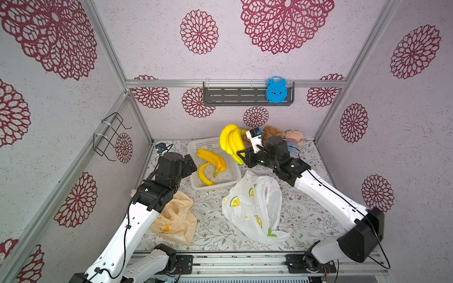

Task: Place the banana into a plastic bag & tie a knot
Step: Pick up the banana from the basket, then pick up the plastic bag at the center of the board.

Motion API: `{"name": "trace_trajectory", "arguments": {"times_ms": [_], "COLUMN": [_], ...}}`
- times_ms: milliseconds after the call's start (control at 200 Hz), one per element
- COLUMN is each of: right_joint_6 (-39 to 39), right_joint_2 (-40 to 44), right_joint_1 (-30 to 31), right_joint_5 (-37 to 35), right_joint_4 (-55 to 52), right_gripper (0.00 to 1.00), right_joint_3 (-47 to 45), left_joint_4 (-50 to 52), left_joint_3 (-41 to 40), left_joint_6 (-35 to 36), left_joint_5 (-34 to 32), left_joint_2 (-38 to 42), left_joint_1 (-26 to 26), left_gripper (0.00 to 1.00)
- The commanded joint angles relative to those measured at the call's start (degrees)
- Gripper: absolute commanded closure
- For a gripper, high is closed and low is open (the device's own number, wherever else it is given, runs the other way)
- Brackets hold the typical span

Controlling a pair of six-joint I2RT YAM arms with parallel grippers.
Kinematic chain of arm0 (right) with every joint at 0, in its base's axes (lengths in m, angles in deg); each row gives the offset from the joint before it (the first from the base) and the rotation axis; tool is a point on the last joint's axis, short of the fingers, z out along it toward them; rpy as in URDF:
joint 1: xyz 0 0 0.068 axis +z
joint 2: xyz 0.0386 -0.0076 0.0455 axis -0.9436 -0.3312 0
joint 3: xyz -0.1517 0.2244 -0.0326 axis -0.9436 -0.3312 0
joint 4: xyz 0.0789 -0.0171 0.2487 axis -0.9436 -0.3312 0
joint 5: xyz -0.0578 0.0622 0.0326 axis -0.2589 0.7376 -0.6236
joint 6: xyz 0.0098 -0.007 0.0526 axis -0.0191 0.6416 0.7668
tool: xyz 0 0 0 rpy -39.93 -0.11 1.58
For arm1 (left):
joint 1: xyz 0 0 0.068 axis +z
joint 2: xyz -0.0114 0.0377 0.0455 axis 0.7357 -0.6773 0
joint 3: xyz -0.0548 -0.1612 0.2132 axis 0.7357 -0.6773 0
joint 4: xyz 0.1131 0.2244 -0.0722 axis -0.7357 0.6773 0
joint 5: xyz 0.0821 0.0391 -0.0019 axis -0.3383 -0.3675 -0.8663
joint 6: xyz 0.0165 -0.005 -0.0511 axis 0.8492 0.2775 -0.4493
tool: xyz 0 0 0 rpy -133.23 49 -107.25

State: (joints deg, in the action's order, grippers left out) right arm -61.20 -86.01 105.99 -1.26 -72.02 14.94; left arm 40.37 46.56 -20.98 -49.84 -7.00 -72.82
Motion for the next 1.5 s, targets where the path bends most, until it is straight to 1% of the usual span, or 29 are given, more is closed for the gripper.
{"name": "trace_trajectory", "arguments": {"times_ms": [0,115,280,400,495,560,625,745,886,971,981,1166,1211,1271,1316,1441,1496], "right_joint_6": [4.51,7.37,9.21,10.13,10.54,10.66,10.73,10.99,11.16,11.18,11.17,10.99,11.06,11.16,11.23,11.29,11.23], "right_joint_2": [9.33,17.84,26.99,30.52,32.87,34.13,35.02,36.06,36.88,36.86,36.78,37.64,37.91,38.29,38.63,39.21,39.71], "right_joint_1": [-3.92,-9.41,-16.09,-19.76,-22.43,-24.54,-26.47,-29.11,-30.8,-31.54,-31.62,-32.76,-32.87,-33.02,-33.05,-33.05,-33.05], "right_joint_5": [-4.24,-4.67,-7.76,-10.43,-13.08,-13.43,-13.06,-11.97,-10.41,-9.62,-9.59,-9.04,-8.92,-8.66,-8.36,-7.52,-7.43], "right_joint_4": [3.82,2.07,-4.08,-9.4,-12.64,-14.1,-15.21,-15.95,-15.53,-15.2,-15.2,-15.72,-15.9,-16.16,-16.24,-16.63,-16.61], "right_gripper": [1.0,1.0,1.0,1.0,1.0,1.0,1.0,1.0,1.0,1.0,1.0,1.0,1.0,1.0,1.0,1.0,1.0], "right_joint_3": [-7.12,-13.86,-18.2,-19.38,-20.6,-21.32,-21.93,-23.16,-25.04,-25.85,-25.9,-27.29,-27.7,-28.21,-28.61,-29.7,-30.25], "left_joint_4": [-0.26,-2.73,-3.61,-0.53,3.12,5.83,9.11,15.27,20.21,21.98,22.16,26.11,26.32,25.96,25.34,22.45,20.76], "left_joint_3": [2.15,3.48,8.61,15.71,21.65,25.68,30.27,38.07,44.91,48.14,48.51,55.57,56.54,57.26,57.42,56.62,55.89], "left_joint_6": [4.46,7.94,13.86,19.39,24.08,26.92,28.73,30.59,32.21,33.15,33.27,35.28,35.55,35.47,35.02,32.22,30.78], "left_joint_5": [-0.53,0.37,3.38,5.35,5.2,4.66,4.31,6.74,8.38,9.44,9.51,6.67,6.54,7.01,7.61,10.16,11.12], "left_joint_2": [-2.18,-4.65,-11.27,-18.72,-25.0,-29.44,-33.81,-41.15,-48.25,-51.03,-52.72,-60.88,-62.15,-63.26,-63.66,-62.92,-62.07], "left_joint_1": [-4.65,-9.18,-16.6,-21.97,-25.48,-27.57,-28.97,-31.05,-33.19,-33.87,-33.98,-34.18,-33.98,-33.64,-33.36,-32.41,-31.99], "left_gripper": [0.03,0.03,0.03,0.03,0.03,0.03,0.03,0.02,0.03,0.03,0.03,0.03,0.0,0.08,0.18,0.54,0.67]}}
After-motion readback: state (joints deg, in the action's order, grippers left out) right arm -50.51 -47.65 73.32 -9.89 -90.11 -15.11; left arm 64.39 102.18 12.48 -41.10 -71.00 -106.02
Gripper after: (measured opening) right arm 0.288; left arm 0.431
